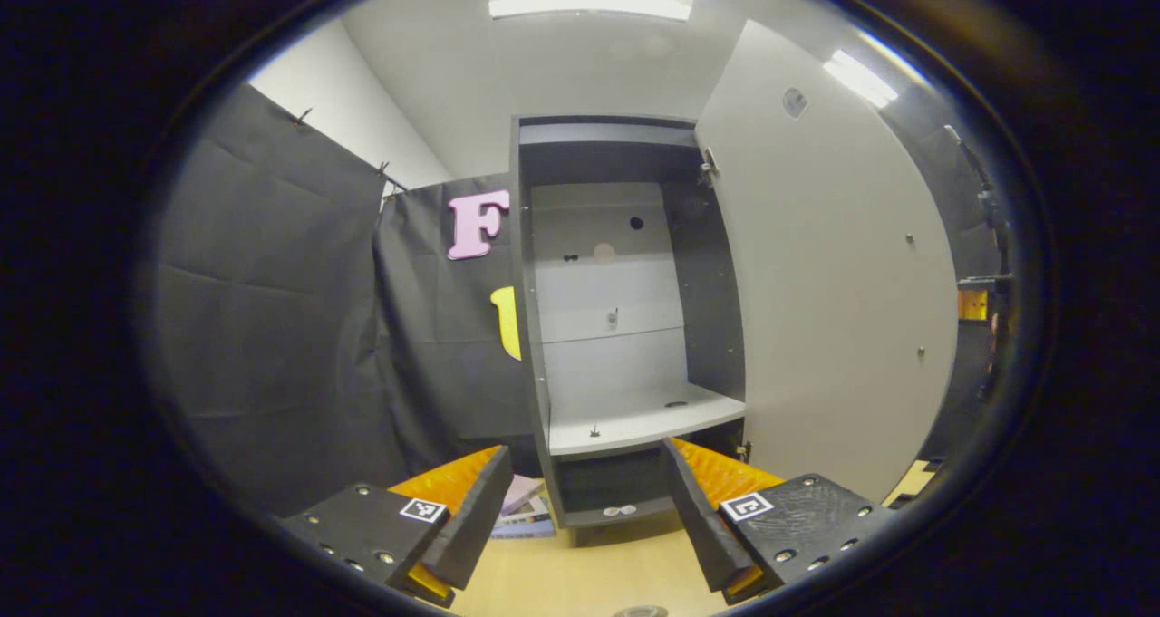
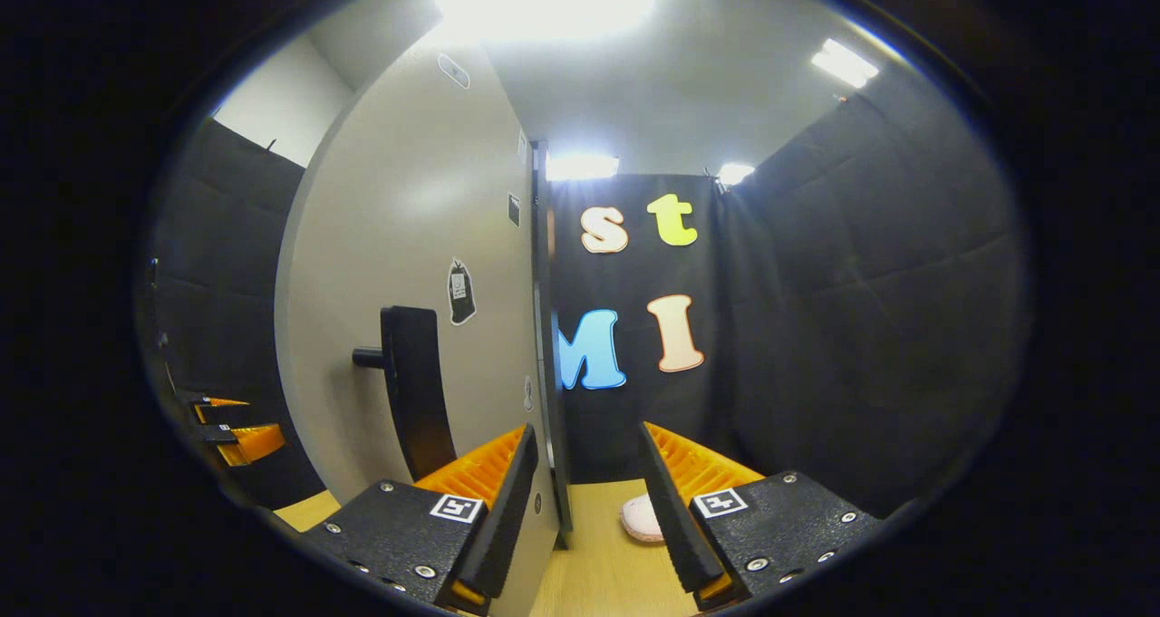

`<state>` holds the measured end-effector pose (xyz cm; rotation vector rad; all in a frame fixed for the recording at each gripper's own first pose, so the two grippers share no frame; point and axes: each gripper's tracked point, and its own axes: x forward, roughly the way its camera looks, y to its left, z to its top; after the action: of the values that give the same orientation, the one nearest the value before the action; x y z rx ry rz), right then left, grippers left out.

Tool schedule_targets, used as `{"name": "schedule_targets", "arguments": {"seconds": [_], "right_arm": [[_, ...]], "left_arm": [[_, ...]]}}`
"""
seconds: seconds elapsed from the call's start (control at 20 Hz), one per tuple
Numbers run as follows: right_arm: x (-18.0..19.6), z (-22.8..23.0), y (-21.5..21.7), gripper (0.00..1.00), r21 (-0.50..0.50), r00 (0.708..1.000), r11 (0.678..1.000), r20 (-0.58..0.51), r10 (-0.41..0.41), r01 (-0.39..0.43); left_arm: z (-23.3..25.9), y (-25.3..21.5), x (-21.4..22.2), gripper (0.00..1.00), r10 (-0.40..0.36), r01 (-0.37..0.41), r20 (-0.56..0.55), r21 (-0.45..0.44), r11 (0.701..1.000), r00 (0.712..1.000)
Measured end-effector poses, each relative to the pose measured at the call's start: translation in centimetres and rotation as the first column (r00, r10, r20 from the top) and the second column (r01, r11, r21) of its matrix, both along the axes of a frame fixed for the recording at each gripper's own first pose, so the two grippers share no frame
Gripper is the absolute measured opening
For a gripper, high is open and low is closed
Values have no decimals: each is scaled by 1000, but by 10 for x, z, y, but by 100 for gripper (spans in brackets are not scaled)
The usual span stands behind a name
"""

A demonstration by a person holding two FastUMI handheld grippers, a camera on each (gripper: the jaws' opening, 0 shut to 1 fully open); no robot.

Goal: Open the cabinet door with the right hand, grasp the bottle in the cabinet with the left hand and place it on the coaster, then close the cabinet door with the right hand.

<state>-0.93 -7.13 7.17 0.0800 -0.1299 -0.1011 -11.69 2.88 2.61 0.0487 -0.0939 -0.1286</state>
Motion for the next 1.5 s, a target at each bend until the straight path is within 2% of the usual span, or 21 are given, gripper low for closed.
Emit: {"name": "schedule_targets", "arguments": {"seconds": [0.05, 0.1, 0.2, 0.3, 0.5, 0.55, 0.6, 0.7, 0.8, 0.85, 0.9, 1.0, 1.1, 1.25, 1.3, 1.35, 1.4, 1.5], "right_arm": [[-3, 2, 3, 63, 10, 999, 999, 12, -33, 33], [-3, 2, 5, 70, 24, 997, 997, 15, -69, 69], [0, 2, 10, 70, 26, 996, 995, 2, -95, 95], [5, 3, 20, 70, 26, 998, 997, 0, -70, 70], [12, -3, 55, 70, 91, 999, 995, -14, 30, -29], [13, -6, 61, 64, 108, 998, 993, -28, 51, -48], [12, -6, 70, 70, 120, 997, 990, -30, 73, -69], [12, -3, 80, 67, 116, 995, 989, -13, 95, -93], [19, -5, 86, 77, 112, 994, 988, -15, 105, -103], [23, -7, 90, 76, 104, 994, 989, -27, 110, -107], [29, -7, 94, 82, 92, 992, 989, -35, 117, -114], [36, -8, 98, 85, 79, 992, 990, -43, 122, -119], [41, -11, 103, 87, 81, 991, 989, -54, 126, -121], [46, -21, 108, 89, 92, 986, 987, -90, 141, -133], [47, -22, 111, 89, 98, 984, 986, -98, 147, -137], [48, -24, 112, 89, 100, 983, 985, -104, 151, -140], [49, -23, 114, 89, 103, 983, 985, -102, 152, -142], [51, -22, 118, 89, 106, 983, 984, -101, 153, -142]], "left_arm": [[-3, 3, 1, 96, -12, 12, -4, 7, 1000, 1000], [-7, 7, 1, 94, -22, 22, -8, 11, 1000, 1000], [-13, 11, 0, 94, -42, 42, -22, 3, 999, 999], [-16, 15, 2, 93, -57, 56, -25, -21, 998, 998], [-20, 25, 8, 94, -58, 57, -25, -43, 997, 998], [-21, 27, 11, 94, -54, 53, -30, -44, 998, 998], [-20, 29, 13, 94, -53, 51, -27, -47, 998, 998], [-19, 30, 15, 93, -51, 51, -11, -40, 998, 999], [-21, 31, 15, 93, -31, 31, -10, -19, 999, 999], [-22, 32, 15, 96, -23, 23, -18, -18, 1000, 1000], [-22, 32, 14, 94, -23, 22, -18, -24, 999, 1000], [-21, 35, 16, 96, -14, 14, -12, -33, 999, 1000], [-23, 36, 15, 91, 8, -8, -27, -14, 1000, 1000], [-18, 37, 15, 96, 12, -12, -18, -18, 1000, 1000], [-19, 38, 16, 93, 12, -12, -13, -26, 1000, 1000], [-20, 40, 17, 96, 27, -28, -17, -24, 999, 999], [-19, 41, 17, 91, 39, -39, -18, -17, 999, 999], [-20, 41, 15, 94, 47, -47, -30, -3, 999, 998]]}}
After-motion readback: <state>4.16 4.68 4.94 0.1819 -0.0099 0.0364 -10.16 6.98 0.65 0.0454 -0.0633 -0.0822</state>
